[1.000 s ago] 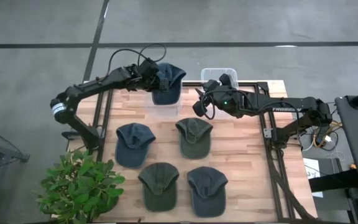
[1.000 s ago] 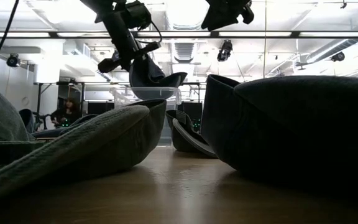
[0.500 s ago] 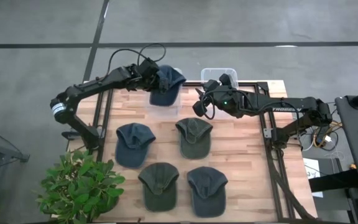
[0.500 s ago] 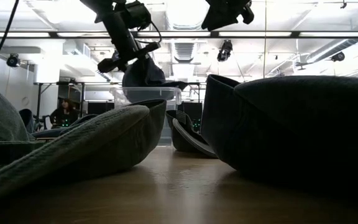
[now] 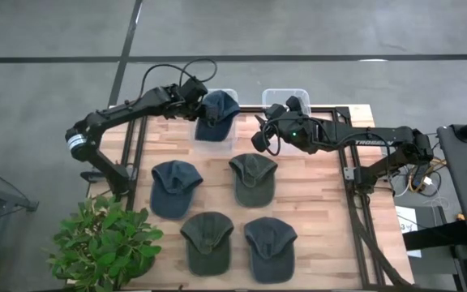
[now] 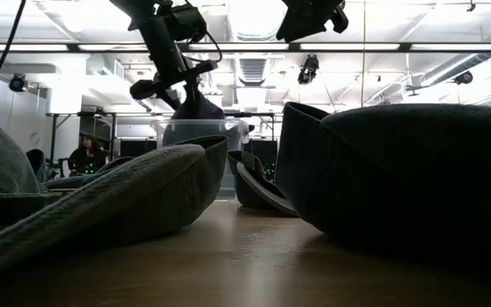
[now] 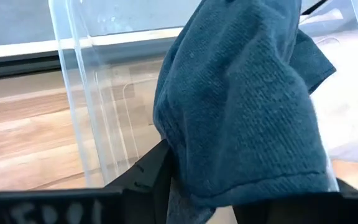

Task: Pick & Place hat
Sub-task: Put the top right blue cap into the left transparent bin, then put the top blue cap into the left transparent bin

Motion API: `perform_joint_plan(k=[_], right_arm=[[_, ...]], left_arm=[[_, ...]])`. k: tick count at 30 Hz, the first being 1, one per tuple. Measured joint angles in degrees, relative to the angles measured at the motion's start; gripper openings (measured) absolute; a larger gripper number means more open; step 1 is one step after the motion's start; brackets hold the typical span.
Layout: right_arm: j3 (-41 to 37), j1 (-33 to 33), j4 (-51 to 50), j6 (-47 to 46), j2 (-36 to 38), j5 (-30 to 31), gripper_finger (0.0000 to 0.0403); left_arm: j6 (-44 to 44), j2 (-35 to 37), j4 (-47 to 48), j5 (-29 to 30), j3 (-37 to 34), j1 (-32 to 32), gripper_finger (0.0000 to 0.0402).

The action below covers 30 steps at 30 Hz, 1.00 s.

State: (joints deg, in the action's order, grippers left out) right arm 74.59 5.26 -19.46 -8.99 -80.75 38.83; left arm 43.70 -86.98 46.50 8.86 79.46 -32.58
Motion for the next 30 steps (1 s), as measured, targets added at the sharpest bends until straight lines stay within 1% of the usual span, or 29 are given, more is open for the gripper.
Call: perform_joint_plan(k=[6,10,16,20,23,26,28,30], right_arm=[[0.0,0.0,0.0,0.0,0.0,0.0,0.0114],[0.0,0.0,0.0,0.0,0.0,0.0,0.0118],[0.0,0.0,0.0,0.0,0.0,0.0,0.0114],[0.0,0.0,0.0,0.0,0.0,0.0,0.0108],[0.0,0.0,0.0,0.2,0.0,0.0,0.0106],[0.0,0.0,0.0,0.2,0.0,0.0,0.0105],[0.0,0.0,-0.1,0.2,0.0,0.0,0.0105],[0.0,0.0,-0.6,0.2,0.0,0.0,0.0104]], left_arm=[[-3.3,0.0,1.4,0.0,0.6,-0.6,0.0131],[-3.5,0.0,4.1,0.4,1.0,-2.3,0.0131],[-4.2,0.0,4.6,0.6,1.1,-4.2,0.0131],[-5.1,0.1,4.6,0.4,3.6,-4.5,0.0131],[-10.1,0.7,4.7,-3.5,6.8,-4.0,0.0131],[-14.7,2.2,4.7,-11.8,9.5,-2.3,0.0131],[-15.9,3.7,5.1,-17.0,10.3,-0.2,0.0131],[-16.2,5.4,5.4,-19.0,10.3,3.3,0.0131]])
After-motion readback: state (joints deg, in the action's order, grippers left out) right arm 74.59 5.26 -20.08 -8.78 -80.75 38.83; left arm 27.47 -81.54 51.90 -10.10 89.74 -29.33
